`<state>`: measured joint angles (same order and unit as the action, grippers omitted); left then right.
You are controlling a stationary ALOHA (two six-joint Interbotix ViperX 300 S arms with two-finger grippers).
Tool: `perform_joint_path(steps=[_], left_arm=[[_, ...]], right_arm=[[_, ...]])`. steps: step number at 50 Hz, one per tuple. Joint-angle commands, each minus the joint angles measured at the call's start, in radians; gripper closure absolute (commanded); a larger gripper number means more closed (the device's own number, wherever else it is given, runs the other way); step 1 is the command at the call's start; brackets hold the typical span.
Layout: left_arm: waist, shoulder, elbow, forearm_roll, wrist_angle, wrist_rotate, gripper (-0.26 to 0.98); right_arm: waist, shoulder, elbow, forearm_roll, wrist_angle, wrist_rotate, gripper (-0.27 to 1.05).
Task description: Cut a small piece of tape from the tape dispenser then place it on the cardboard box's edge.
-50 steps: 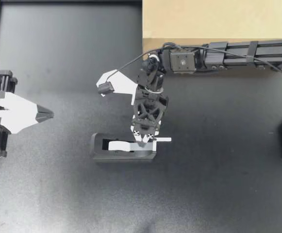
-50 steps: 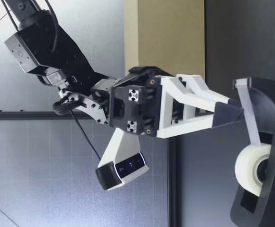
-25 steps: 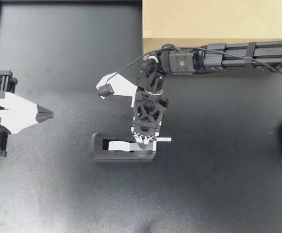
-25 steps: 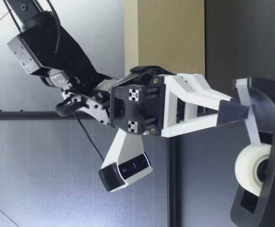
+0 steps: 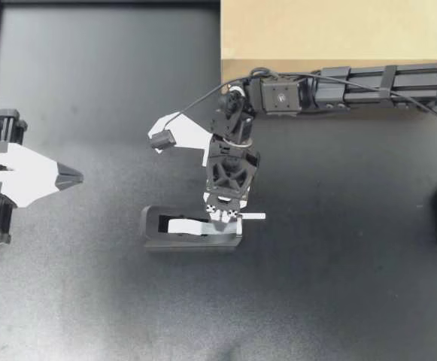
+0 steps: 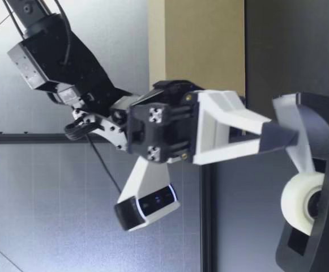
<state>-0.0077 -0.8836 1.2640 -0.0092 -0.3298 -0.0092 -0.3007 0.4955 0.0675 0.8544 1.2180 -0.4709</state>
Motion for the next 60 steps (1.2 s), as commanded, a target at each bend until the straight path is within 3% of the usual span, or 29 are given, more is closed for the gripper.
perform_joint_path(steps=[1,14,46,60], left_arm=[[-0.002,0.005,-0.011,-0.002,-0.011,0.0,0.84],[-0.002,0.003,-0.009,-0.002,-0.009,0.0,0.84],[-0.002,0.005,-0.008,-0.002,-0.009,0.002,0.84],[-0.002,0.005,-0.003,-0.002,-0.009,0.0,0.84]], right_arm=[[0.012,-0.064,-0.028,0.02,0.006,0.0,0.86],[0.009,-0.091,0.014,0.012,0.026,0.0,0.86],[-0.04,-0.218,0.222,0.009,-0.041,-0.002,0.86],[-0.046,-0.201,0.267,0.009,-0.084,-0.005,0.86]])
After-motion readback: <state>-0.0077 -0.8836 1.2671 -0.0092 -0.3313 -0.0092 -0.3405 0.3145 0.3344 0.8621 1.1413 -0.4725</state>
